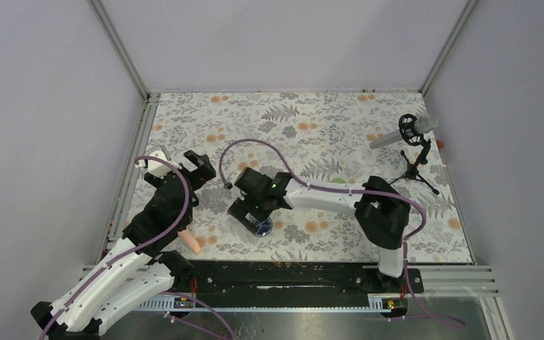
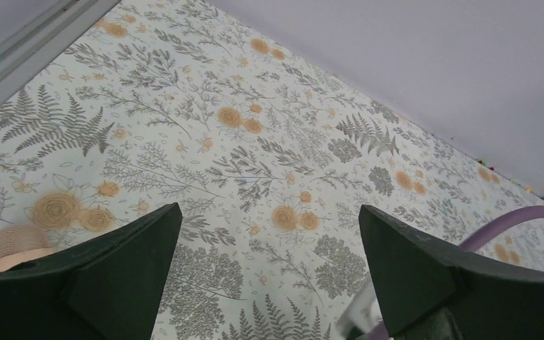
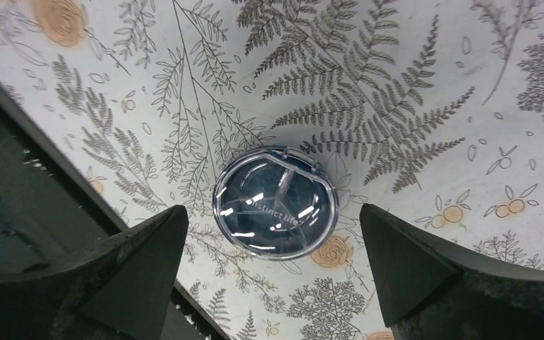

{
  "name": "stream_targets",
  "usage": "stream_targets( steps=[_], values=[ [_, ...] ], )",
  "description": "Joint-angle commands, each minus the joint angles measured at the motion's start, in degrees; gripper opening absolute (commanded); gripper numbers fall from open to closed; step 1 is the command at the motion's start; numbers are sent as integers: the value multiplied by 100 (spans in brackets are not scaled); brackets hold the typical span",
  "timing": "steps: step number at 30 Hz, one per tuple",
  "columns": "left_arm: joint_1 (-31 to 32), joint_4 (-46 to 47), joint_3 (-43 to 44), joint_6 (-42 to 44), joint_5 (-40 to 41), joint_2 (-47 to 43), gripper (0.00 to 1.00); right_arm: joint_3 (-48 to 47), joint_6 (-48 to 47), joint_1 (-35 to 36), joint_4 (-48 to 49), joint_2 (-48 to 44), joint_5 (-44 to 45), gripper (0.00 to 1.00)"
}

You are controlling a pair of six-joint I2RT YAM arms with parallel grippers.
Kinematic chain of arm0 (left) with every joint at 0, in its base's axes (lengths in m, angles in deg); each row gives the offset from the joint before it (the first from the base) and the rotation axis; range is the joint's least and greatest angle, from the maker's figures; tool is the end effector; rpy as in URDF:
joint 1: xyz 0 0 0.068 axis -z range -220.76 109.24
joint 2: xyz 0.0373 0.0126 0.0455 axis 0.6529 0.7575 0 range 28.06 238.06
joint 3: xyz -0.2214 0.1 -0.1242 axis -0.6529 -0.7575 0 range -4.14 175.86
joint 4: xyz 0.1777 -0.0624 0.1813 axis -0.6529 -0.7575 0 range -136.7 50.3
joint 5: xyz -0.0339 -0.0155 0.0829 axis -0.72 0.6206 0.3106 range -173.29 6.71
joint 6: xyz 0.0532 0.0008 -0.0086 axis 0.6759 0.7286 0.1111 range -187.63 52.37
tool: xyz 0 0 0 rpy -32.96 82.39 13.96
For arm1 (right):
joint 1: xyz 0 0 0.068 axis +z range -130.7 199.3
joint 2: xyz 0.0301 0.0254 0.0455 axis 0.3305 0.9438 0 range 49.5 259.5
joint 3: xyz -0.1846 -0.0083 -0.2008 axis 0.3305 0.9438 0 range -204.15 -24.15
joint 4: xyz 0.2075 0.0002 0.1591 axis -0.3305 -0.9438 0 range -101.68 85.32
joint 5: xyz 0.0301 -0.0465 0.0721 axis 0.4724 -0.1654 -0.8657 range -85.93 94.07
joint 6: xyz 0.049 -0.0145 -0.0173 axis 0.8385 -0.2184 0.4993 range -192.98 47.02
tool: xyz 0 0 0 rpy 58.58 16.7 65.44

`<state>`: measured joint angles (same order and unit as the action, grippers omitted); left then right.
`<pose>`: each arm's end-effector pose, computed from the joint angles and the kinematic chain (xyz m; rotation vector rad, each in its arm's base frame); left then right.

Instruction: Sort the pills into containers

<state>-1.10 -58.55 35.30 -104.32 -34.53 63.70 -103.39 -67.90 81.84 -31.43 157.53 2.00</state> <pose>0.1249 -0.0688 0.3182 -0.5304 1.6642 -0.1940 0.1868 0.3620 0.2088 -1.2715 2.2888 0.4913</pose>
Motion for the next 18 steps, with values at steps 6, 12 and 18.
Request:
stream_targets(
  steps=[6,12,18],
  values=[
    [-35,-449,-74,-25,136,-615,99,-655,335,463,-783,773,1584,99],
    [-30,-483,-249,-16,-47,-819,98,-819,743,477,-1075,1075,1518,100],
    [-37,-497,-309,-2,-359,-769,98,-1090,1326,465,-1622,1238,1452,91]
  ],
)
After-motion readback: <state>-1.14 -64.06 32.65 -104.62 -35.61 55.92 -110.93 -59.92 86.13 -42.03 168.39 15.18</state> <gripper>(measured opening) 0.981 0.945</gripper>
